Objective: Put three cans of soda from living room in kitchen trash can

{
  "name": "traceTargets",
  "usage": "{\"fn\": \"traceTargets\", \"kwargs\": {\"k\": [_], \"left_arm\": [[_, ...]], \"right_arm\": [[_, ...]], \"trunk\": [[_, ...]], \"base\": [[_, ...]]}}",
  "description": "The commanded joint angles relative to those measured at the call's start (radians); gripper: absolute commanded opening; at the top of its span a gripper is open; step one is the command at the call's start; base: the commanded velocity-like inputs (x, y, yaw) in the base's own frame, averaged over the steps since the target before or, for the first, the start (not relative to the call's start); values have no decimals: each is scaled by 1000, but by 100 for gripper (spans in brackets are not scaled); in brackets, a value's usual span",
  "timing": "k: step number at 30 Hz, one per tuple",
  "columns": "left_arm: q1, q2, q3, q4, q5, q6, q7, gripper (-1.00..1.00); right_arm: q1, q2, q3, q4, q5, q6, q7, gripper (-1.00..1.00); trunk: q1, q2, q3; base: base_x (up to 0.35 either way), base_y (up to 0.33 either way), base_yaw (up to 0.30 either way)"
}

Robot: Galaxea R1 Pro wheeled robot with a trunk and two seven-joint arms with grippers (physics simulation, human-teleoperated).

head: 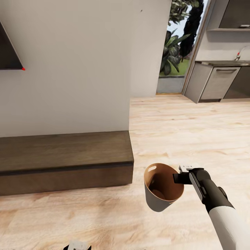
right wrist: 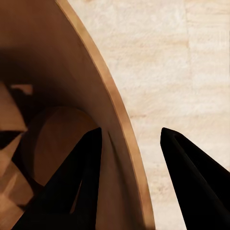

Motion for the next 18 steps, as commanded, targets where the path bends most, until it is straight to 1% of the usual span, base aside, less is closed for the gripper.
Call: {"fn": "traceTargets", "kwargs": {"k": [1,9,18], "left_arm": [[0,0,0,0,0,0,0,100],[0,0,-1,0,0,0,-1,100],[0,0,-3,-1,-1,-2,-3,100]], "right_arm": [[0,0,0,0,-16,2,-1,-100],[-1,0,0,0,-16,2,-2,-100],[0,0,-1,-1,-16,2,-3,-100]], "trunk": [[4,-7,-4],[35,-63,-39],[35,-63,-50]], "base": [[0,0,0],[0,0,0],[0,0,0]]}}
